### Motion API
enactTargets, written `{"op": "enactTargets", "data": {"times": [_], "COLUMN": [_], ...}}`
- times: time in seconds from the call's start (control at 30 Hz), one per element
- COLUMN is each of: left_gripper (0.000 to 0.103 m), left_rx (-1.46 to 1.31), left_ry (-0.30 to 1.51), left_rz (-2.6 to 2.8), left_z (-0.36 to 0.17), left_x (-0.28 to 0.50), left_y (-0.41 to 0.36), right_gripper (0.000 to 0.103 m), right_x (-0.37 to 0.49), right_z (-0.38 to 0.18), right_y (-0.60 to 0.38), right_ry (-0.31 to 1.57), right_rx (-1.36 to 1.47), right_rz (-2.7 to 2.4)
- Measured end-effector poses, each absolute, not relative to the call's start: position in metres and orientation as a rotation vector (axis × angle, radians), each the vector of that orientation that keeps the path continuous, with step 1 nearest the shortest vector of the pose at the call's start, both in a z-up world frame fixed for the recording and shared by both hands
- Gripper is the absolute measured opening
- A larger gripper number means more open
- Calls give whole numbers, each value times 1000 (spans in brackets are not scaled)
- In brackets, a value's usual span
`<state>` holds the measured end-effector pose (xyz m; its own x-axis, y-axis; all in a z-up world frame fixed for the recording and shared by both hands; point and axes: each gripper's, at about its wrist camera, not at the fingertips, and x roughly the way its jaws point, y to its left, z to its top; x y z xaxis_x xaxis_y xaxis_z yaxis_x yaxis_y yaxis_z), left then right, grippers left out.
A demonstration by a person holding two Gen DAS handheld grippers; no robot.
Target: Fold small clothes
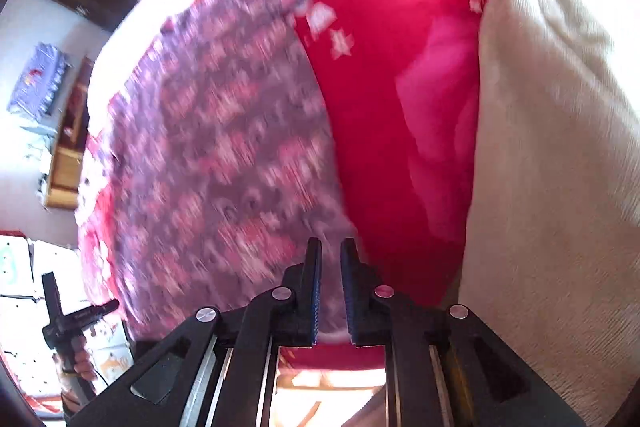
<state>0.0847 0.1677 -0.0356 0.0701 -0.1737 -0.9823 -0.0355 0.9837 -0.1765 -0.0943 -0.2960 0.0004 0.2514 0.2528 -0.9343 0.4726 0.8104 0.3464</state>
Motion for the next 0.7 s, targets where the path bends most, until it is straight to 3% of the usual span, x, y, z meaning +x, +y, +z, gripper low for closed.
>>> {"op": "enactTargets", "data": {"times": [0.03,0.1,0.2,0.37,0.5,0.67,0.7], "left_gripper": [12,30,47,50,50,68,69], "left_rx": [-167,-164,-152,-135,-39,95,99], "left_ry": [1465,1410,1334,1289,1318,1220,1208], "left_rz": [-117,-144,-153,-151,-82,-99,-98], "left_z": [-27,-15,-1,-32,-81,-110,-112], "left_x": [90,102,112,142,160,151,150], "left_y": [165,152,116,47,10,-11,-14], "right_gripper": [18,22,23,23,22,26,34], "right_x": [-87,-68,-32,11,25,44,50], "right_z": [8,19,16,-21,-80,-46,-37], "right_y": [-298,-297,-294,-277,-266,-344,-376], "right_ry": [1297,1226,1175,1172,1358,1213,1165], "right_rx": [657,637,600,518,407,635,662], "right_rz": [-162,-149,-134,-142,-183,-251,-317]}}
